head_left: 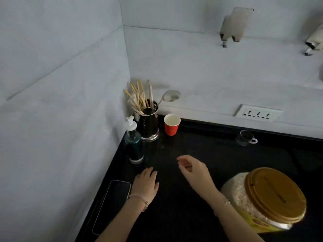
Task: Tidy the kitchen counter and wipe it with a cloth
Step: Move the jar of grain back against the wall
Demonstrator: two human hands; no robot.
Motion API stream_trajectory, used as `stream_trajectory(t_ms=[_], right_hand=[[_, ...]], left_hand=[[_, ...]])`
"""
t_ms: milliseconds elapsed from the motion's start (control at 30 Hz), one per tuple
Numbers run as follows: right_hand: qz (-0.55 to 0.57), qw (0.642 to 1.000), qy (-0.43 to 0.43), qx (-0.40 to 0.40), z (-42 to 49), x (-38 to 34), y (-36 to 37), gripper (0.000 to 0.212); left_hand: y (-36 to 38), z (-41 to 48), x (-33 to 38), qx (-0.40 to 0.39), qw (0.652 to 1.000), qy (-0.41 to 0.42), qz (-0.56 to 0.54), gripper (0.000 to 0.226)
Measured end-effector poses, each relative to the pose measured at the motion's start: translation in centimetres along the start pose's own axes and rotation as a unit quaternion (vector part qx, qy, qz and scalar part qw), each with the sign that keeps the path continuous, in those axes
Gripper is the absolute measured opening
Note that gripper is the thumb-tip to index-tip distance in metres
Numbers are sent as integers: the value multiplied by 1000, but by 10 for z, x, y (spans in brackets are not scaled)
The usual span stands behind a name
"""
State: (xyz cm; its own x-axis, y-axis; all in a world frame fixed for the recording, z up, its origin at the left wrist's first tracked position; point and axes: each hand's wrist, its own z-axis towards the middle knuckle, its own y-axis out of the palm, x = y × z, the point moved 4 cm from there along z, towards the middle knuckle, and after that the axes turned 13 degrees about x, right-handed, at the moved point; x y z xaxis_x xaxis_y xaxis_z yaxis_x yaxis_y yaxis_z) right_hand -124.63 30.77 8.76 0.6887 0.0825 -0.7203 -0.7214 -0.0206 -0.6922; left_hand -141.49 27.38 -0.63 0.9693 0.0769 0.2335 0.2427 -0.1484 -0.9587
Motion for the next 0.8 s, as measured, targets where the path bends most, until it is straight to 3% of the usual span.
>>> stream_trajectory(t_ms=[167,367,433,533,633,733,800], right_hand=[[-7,997,74,-37,-84,58,-18,30],[24,988,148,21,-148,119,-56,35],[22,984,163,67,-162,130,-69,27],[18,958,183,220,-181,139,-98,25],[23,929,169,328,-184,146,-125,56],[86,942,169,276,-163,159,-135,101],[145,950,162,226,-146,162,-135,115]], left_hand=[[13,-37,35,-1,999,50,-18,56],[45,-73,82,-27,993,113,-2,59],[47,-78,88,-30,994,104,1,60],[49,-80,89,-27,995,92,7,61],[49,-80,87,-27,995,92,12,61],[49,-80,86,-30,996,87,9,61],[48,-79,86,-34,996,86,9,61]])
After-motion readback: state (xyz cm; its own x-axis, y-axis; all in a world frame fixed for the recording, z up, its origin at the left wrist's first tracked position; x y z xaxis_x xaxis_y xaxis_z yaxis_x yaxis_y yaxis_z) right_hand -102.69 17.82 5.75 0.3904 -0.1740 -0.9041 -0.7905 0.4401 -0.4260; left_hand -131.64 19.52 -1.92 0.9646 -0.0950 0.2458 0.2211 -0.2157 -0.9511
